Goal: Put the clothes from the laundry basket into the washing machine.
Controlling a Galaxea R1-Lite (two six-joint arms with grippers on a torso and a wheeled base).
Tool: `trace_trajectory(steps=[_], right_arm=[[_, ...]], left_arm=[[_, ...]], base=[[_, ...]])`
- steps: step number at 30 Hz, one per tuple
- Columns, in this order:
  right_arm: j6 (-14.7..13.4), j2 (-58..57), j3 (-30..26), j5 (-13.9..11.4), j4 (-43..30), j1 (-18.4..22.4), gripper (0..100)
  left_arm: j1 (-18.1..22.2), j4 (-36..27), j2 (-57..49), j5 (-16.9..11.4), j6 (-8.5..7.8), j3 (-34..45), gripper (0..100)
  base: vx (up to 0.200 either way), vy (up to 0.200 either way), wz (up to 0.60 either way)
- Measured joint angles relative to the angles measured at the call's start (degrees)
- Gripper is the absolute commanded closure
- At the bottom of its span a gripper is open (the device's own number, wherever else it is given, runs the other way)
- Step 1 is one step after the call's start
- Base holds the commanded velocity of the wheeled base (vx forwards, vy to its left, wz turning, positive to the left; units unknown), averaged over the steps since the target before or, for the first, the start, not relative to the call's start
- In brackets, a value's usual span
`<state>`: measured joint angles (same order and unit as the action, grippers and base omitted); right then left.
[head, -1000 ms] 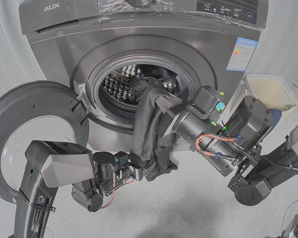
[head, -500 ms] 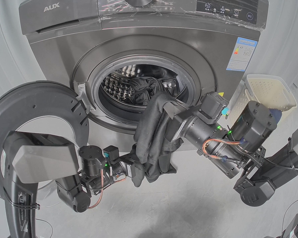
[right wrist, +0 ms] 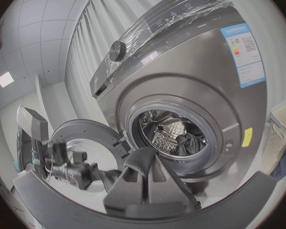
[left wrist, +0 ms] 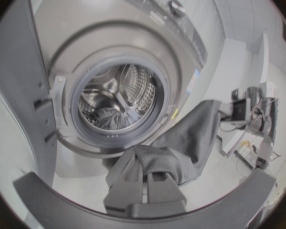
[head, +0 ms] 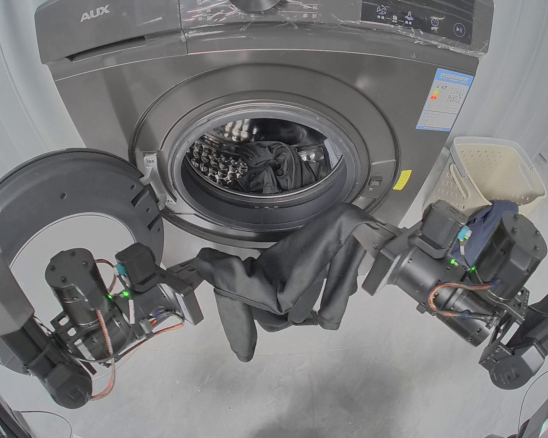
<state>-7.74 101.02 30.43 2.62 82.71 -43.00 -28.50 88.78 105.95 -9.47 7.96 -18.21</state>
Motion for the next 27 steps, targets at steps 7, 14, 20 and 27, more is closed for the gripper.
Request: trace_trajectory(steps=[7,14,20,27], right_arm=[[-5.14,-5.22,-5.05,-2.69,0.09,5.51,100],[-5.72,-5.35,-6.05,-3.35,0.93,10.64,100],[-5.78,-4.63,-6.16,-3.30,3.61,12.26,100],[-5.58,-3.73,-5.68,-3.40,4.18,12.37,100]], left_arm=[[1.27,-0.16,-8.70,-2.90,1.61,1.57,100],[2.35,-0.16,-12.59,-4.29,2.40,0.28,100],[2.54,-0.21,-14.97,-4.84,3.28,-1.18,100],[4.14,-0.22,-15.96,-4.80,3.39,-2.47,100]], base=[[0.000,0.000,0.00],[0.000,0.000,0.00],[0.000,0.000,0.00],[0.000,0.000,0.00]])
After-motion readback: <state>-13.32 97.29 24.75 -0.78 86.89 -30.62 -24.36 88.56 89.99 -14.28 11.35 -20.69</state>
